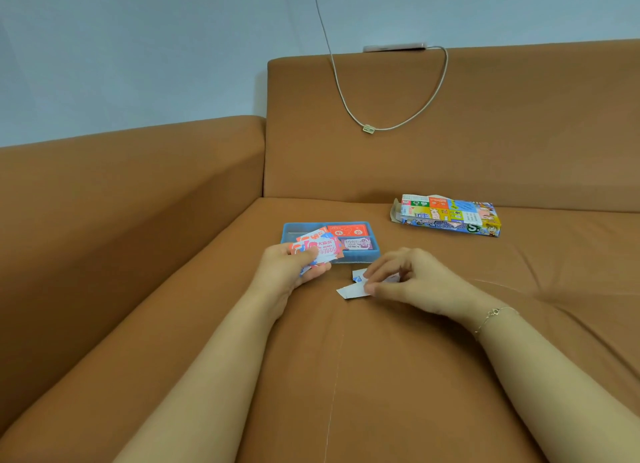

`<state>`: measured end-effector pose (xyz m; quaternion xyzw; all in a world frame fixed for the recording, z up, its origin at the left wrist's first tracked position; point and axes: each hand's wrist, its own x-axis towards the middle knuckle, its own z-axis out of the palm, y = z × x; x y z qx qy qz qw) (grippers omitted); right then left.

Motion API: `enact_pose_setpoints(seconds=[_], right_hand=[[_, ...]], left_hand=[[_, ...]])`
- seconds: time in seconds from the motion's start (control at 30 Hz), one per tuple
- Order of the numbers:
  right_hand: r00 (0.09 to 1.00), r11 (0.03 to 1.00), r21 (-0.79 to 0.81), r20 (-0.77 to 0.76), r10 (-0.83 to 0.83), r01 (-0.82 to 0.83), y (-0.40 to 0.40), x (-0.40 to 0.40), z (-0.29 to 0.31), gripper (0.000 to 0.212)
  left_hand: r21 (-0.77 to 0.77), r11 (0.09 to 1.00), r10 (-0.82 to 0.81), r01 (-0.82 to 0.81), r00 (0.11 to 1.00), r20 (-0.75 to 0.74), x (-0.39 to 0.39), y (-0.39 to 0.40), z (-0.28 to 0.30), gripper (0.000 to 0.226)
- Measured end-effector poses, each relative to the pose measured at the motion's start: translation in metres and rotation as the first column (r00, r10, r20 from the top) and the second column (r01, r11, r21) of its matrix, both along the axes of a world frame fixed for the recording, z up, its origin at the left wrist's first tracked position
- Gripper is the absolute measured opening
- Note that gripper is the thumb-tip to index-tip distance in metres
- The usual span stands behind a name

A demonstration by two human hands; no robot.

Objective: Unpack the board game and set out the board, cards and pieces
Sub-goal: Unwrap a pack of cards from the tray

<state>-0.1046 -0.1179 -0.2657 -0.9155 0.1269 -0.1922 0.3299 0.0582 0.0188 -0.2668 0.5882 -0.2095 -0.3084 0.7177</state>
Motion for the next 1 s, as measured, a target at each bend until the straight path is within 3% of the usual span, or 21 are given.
enact_pose_setpoints(seconds=[0.1, 0.27, 0.4, 0.57, 0.67, 0.83, 0.9, 1.0], right_hand=[[0.997, 0.998, 0.017, 0.052, -0.065, 0.064, -0.003, 0.005, 0.002, 0.008], [0.963, 0.975, -0.223, -0.26, -0.072, 0.013, -0.003, 0.01, 0.003, 0.02], [0.964, 0.978, -0.209, -0.258, -0.06, 0.005, -0.003, 0.007, 0.003, 0.013], [0.982, 0.995, -0.041, -0.162, -0.101, 0.096, -0.007, 0.009, 0.001, 0.011], [0.988, 0.981, 0.147, -0.108, -0.108, 0.123, -0.004, 0.007, 0.009, 0.009], [0.935, 0.829, 0.468, 0.017, -0.354, 0.306, -0.016, -0.003, 0.018, 0.014], [0.91, 0.761, 0.526, -0.068, -0.408, 0.38, -0.021, -0.004, 0.016, 0.024], [0.883, 0.79, 0.399, -0.26, -0.39, 0.466, -0.024, 0.001, 0.012, 0.04]], left_hand=[[0.01, 1.0, 0.002, -0.002, 1.0, -0.006, 0.0, 0.0, 0.0, 0.012], [-0.001, 1.0, 0.007, -0.007, 1.0, -0.017, -0.001, 0.002, 0.001, 0.014], [0.011, 1.0, 0.003, -0.003, 1.0, -0.013, -0.002, 0.002, 0.002, 0.004], [-0.003, 1.0, 0.001, -0.001, 1.0, -0.013, -0.003, 0.003, 0.002, 0.006], [-0.011, 1.0, -0.006, 0.006, 1.0, -0.012, -0.002, 0.003, 0.002, 0.001], [-0.022, 0.999, -0.031, 0.031, 0.999, 0.015, -0.001, 0.003, 0.001, 0.002], [-0.014, 0.999, -0.039, 0.039, 0.999, 0.026, -0.002, 0.003, 0.001, 0.003], [0.001, 0.999, -0.038, 0.038, 0.999, 0.032, -0.004, 0.003, 0.001, 0.004]])
